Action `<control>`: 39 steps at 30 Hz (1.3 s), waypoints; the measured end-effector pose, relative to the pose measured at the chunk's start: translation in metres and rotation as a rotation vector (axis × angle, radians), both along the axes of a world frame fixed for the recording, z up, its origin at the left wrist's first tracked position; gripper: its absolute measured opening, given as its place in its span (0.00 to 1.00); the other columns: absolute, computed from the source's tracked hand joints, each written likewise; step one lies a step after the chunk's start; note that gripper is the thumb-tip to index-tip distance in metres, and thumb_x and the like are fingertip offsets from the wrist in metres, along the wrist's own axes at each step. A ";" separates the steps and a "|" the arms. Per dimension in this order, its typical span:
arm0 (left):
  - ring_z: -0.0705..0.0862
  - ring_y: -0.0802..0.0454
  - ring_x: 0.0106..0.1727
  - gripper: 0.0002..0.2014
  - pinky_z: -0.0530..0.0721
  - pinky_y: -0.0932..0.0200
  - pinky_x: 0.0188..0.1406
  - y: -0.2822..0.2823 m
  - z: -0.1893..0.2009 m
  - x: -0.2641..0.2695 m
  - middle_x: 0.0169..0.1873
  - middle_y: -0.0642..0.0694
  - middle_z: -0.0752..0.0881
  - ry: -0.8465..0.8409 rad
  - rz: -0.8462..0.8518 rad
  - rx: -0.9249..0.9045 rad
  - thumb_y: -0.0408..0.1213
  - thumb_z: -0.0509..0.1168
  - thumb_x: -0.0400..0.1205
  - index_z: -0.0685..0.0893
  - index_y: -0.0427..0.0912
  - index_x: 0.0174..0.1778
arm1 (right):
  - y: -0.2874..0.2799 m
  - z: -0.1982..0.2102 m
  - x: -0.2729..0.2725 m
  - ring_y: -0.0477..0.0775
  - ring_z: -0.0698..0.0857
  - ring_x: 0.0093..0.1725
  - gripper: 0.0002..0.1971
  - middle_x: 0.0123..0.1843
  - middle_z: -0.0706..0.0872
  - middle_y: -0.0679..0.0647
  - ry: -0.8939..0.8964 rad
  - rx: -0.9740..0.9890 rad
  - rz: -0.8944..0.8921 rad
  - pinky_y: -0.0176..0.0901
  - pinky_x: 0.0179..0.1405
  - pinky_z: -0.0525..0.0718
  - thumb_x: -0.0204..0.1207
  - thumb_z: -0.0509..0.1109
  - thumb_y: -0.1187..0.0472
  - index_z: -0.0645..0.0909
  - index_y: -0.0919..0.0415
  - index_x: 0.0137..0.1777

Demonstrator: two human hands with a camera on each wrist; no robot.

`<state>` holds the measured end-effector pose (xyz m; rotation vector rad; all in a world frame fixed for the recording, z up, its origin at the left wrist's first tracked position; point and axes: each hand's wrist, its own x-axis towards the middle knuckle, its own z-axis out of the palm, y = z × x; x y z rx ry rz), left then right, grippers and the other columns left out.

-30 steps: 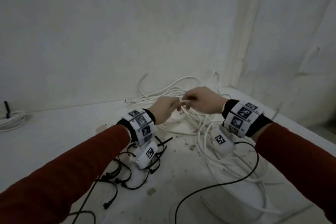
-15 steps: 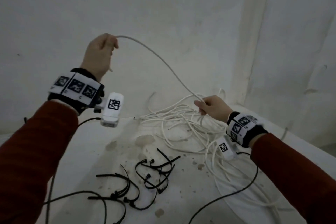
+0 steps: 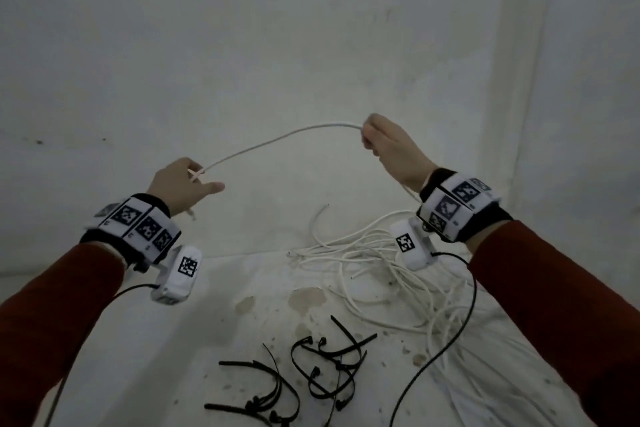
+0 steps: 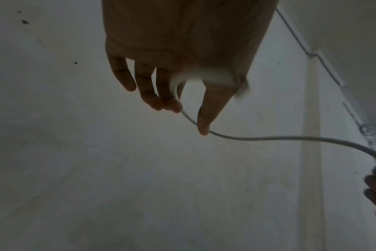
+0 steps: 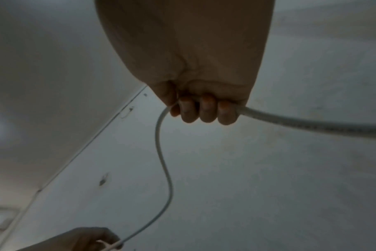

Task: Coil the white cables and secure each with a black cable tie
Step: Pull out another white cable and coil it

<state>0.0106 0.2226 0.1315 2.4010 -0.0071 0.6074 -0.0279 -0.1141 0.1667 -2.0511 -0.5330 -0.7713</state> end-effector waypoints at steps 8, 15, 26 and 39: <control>0.38 0.42 0.82 0.53 0.44 0.37 0.77 -0.025 0.029 -0.026 0.83 0.43 0.42 -0.357 0.039 0.358 0.74 0.58 0.67 0.45 0.53 0.83 | 0.087 0.039 -0.008 0.43 0.65 0.21 0.06 0.19 0.67 0.43 -0.100 -0.165 0.114 0.33 0.24 0.66 0.81 0.67 0.52 0.79 0.52 0.44; 0.63 0.43 0.77 0.20 0.44 0.40 0.74 -0.043 0.043 -0.037 0.65 0.49 0.80 -0.740 -0.058 0.492 0.47 0.49 0.85 0.75 0.44 0.68 | 0.128 0.045 -0.008 0.41 0.70 0.21 0.12 0.23 0.71 0.43 -0.176 -0.189 0.081 0.30 0.25 0.67 0.81 0.68 0.53 0.84 0.62 0.45; 0.79 0.36 0.36 0.07 0.74 0.48 0.35 0.005 0.063 -0.027 0.40 0.34 0.80 -0.866 -0.067 0.363 0.24 0.58 0.83 0.81 0.31 0.44 | 0.088 0.007 -0.003 0.45 0.67 0.20 0.10 0.29 0.71 0.50 0.271 0.076 0.310 0.37 0.19 0.67 0.86 0.61 0.57 0.80 0.63 0.49; 0.76 0.31 0.43 0.13 0.77 0.40 0.35 0.068 0.042 -0.009 0.40 0.31 0.77 -0.666 0.243 0.414 0.24 0.55 0.83 0.82 0.37 0.58 | 0.010 -0.028 -0.016 0.48 0.62 0.22 0.23 0.21 0.63 0.49 0.635 0.116 0.180 0.39 0.24 0.67 0.84 0.59 0.46 0.78 0.63 0.35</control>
